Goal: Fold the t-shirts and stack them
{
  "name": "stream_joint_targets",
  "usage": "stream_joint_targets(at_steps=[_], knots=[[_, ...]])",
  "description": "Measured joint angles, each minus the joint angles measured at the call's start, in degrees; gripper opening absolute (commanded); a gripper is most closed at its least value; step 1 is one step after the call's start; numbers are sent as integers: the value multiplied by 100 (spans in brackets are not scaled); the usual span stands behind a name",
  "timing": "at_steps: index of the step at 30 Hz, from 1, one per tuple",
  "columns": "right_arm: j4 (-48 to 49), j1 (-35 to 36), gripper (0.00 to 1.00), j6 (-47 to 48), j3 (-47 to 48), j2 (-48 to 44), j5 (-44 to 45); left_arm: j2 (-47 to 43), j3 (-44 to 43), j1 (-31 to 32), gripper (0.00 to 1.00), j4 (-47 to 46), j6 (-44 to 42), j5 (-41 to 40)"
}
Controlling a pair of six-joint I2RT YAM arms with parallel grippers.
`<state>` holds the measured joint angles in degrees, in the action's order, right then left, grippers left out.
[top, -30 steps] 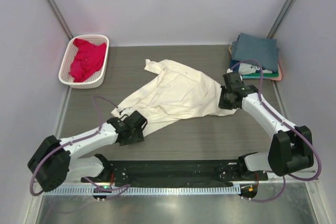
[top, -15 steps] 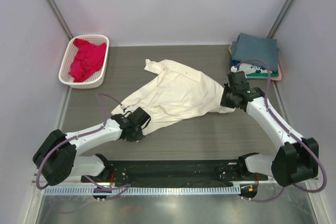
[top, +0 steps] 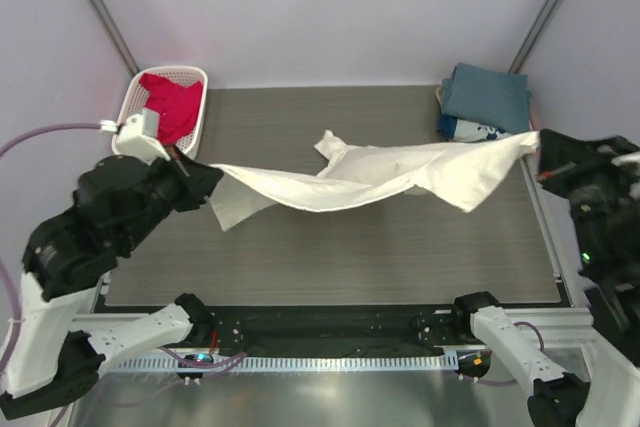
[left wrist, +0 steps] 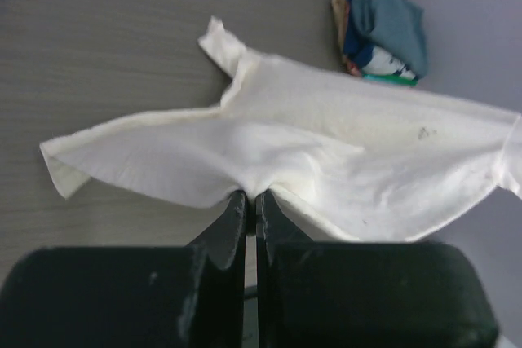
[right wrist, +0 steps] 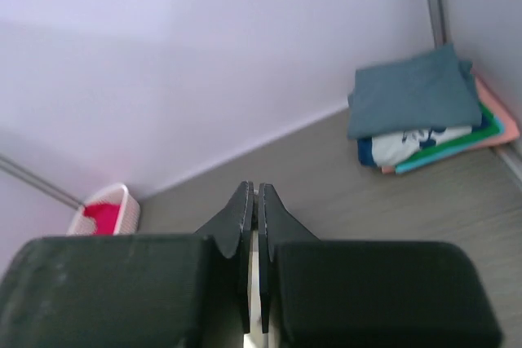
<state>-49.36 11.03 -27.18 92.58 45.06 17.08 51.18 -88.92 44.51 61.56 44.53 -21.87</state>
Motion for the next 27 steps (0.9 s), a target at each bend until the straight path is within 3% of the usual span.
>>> stream_joint_targets(at_steps=[7,16,22,27], knots=[[-802,2,1,245,2614,-245,640,-162,-1668,4,0,343,-809,4],[-1043,153,1,509,4323,142,638,-68,-2754,13,0,190,-1663,149],[-782,162,1,645,4649,1805,225,1316,-3506,-28,0,199,-2181,-868],[-227,151,1,691,4179,4100,-50,2968,-3077,-1856,0,-61,-2291,-168]])
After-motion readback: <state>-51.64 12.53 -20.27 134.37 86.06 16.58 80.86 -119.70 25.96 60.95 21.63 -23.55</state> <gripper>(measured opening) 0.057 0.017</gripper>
